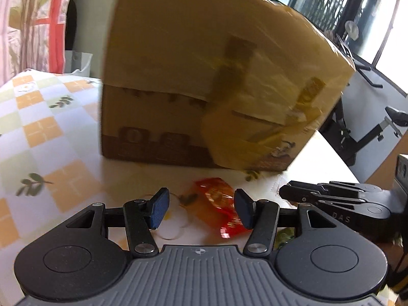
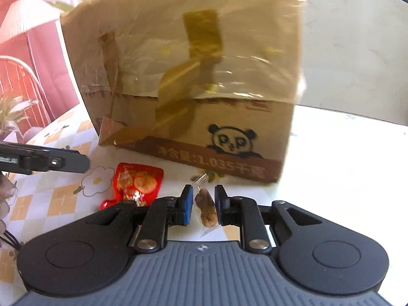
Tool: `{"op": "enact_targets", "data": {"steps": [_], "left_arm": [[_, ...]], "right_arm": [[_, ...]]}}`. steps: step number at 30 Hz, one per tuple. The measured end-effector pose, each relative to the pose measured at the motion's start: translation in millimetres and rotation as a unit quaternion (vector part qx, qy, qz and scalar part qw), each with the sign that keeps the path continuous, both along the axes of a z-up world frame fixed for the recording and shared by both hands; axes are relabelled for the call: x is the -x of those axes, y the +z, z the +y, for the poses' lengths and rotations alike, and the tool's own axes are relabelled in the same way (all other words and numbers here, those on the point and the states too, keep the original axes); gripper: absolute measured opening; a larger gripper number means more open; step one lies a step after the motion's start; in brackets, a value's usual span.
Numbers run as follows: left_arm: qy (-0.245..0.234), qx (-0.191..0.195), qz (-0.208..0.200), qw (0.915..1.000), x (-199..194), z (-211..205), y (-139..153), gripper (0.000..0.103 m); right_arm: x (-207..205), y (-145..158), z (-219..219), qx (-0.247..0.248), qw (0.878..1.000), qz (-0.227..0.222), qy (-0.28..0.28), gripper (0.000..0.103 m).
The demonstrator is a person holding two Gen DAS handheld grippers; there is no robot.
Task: Organize snacks
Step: 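Grasp the red candy packet with the left tool while the right grasps a small brown candy, then lift both candies over the box and open both tools to drop them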
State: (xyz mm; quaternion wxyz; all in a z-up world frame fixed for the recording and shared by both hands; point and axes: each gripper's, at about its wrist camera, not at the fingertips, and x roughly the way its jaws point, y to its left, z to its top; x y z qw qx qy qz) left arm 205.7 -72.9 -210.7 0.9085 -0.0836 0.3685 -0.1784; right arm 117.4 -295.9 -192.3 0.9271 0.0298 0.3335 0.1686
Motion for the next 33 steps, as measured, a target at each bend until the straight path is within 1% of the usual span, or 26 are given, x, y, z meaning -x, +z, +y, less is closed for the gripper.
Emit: {"op": "enact_targets", "data": {"steps": [3,6,8,10,13,16,20,21,22,23,25,29,31,33], "left_arm": [[-0.017,-0.006,0.0,0.9998,4,-18,-1,0.059],[-0.027,-0.026,0.004,0.9993,3,-34,-6,0.059],[-0.016,-0.033,0.012,0.9993,-2,-42,-10,0.059],[-0.003,-0.041,0.011,0.9991,-7,-48,-12,0.059],[0.001,-0.057,0.014,0.9983,-14,-63,-18,0.059],[0.008,-0.068,0.018,0.9975,-17,-71,-24,0.059],[0.019,-0.114,0.001,0.9934,-17,-91,-32,0.059],[0.017,-0.121,-0.002,0.9925,-17,-96,-33,0.057],[0.017,-0.124,-0.005,0.9921,-15,-98,-34,0.042],[0.015,-0.121,-0.009,0.9925,-13,-98,-34,0.036],[0.015,-0.104,-0.012,0.9944,-10,-95,-33,0.029],[0.005,-0.089,-0.022,0.9958,-1,-94,-31,0.025],[0.0,-0.078,-0.026,0.9967,4,-94,-27,0.019],[-0.009,-0.084,-0.042,0.9955,12,-92,-19,0.019]], "right_arm": [[16,-1,-12,-0.03,0.999,-0.008,-0.018,0.02],[30,-4,-21,-0.049,0.998,-0.015,-0.03,0.02],[35,-9,-25,-0.059,0.997,-0.017,-0.039,0.02],[35,-11,-26,-0.07,0.996,-0.022,-0.047,0.02],[37,-10,-23,-0.068,0.996,-0.034,-0.048,0.02],[42,-10,-28,-0.08,0.994,-0.044,-0.051,0.02],[47,-10,-33,-0.099,0.992,-0.055,-0.061,0.02],[47,-10,-33,-0.101,0.991,-0.058,-0.062,0.02],[47,-10,-33,-0.103,0.991,-0.06,-0.062,0.02],[47,-11,-33,-0.105,0.991,-0.062,-0.062,0.02],[48,-11,-34,-0.109,0.99,-0.066,-0.061,0.02],[50,-10,-37,-0.12,0.988,-0.075,-0.062,0.02],[51,-11,-39,-0.125,0.987,-0.077,-0.066,0.02],[52,-11,-40,-0.128,0.986,-0.079,-0.066,0.02]]}}
